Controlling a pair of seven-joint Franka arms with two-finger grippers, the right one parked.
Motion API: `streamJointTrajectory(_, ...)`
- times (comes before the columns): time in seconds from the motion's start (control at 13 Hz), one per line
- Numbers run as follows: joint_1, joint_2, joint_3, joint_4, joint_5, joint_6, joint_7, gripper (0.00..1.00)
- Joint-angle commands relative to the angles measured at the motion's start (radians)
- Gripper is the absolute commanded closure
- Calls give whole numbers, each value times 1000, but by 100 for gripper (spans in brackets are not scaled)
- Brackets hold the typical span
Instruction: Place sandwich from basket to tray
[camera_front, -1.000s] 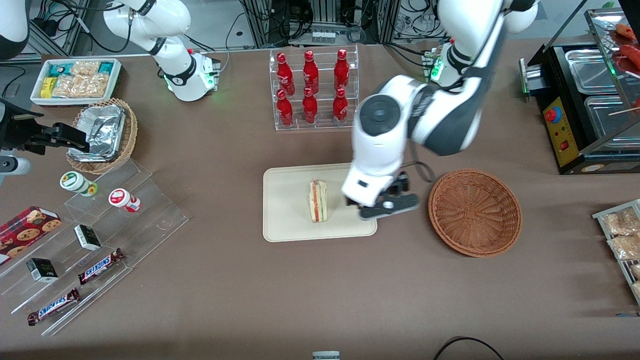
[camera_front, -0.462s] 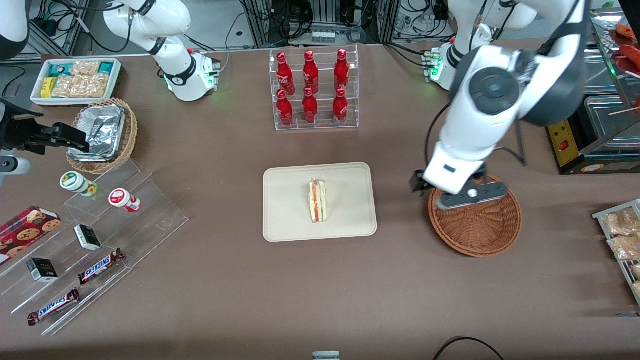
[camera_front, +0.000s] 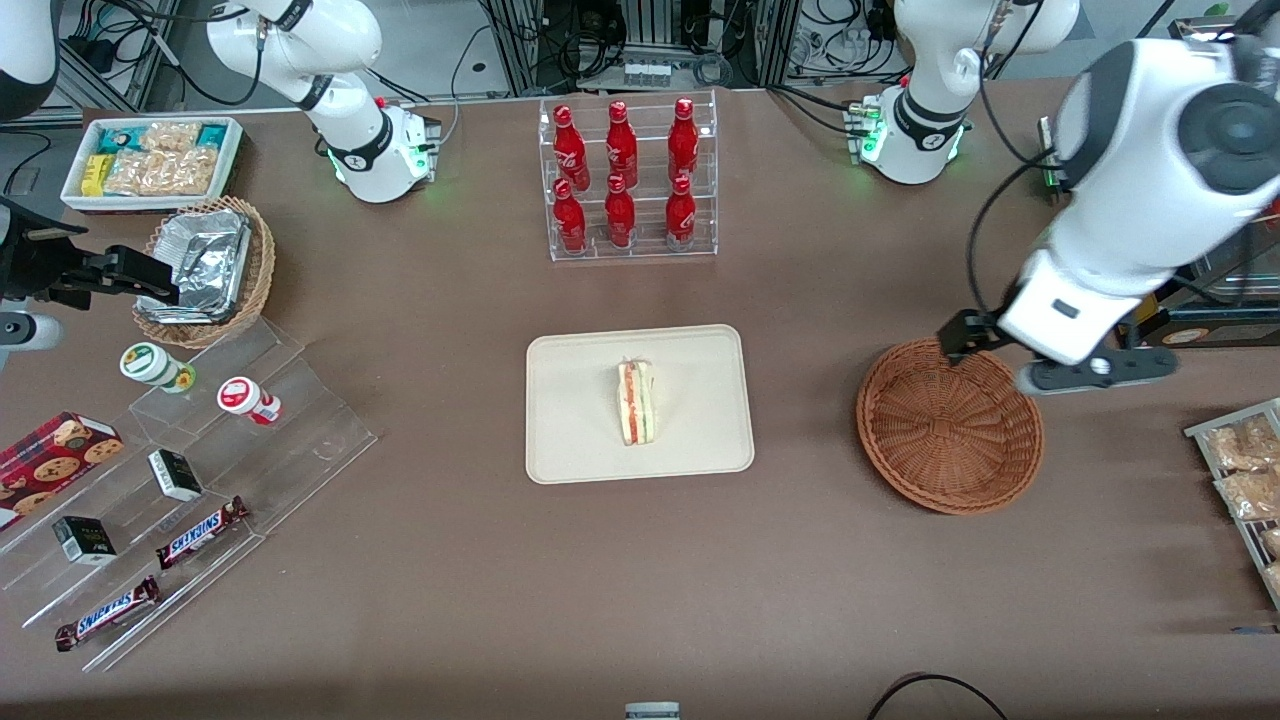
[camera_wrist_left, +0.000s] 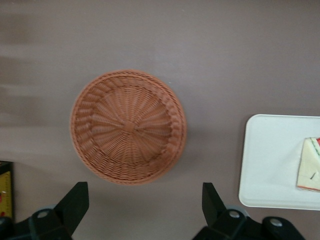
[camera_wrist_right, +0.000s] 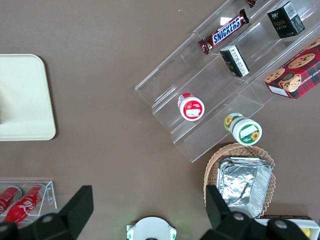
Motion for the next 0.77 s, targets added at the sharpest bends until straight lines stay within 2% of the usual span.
streamJointTrajectory(0.0,58,-50,-10,-29,-16,-37,98,0)
streamJointTrajectory(0.31,128,-90,-10,-71,-18,-39,183,0)
streamJointTrajectory(0.69,131,-93,13,-71,-18,-43,214,0)
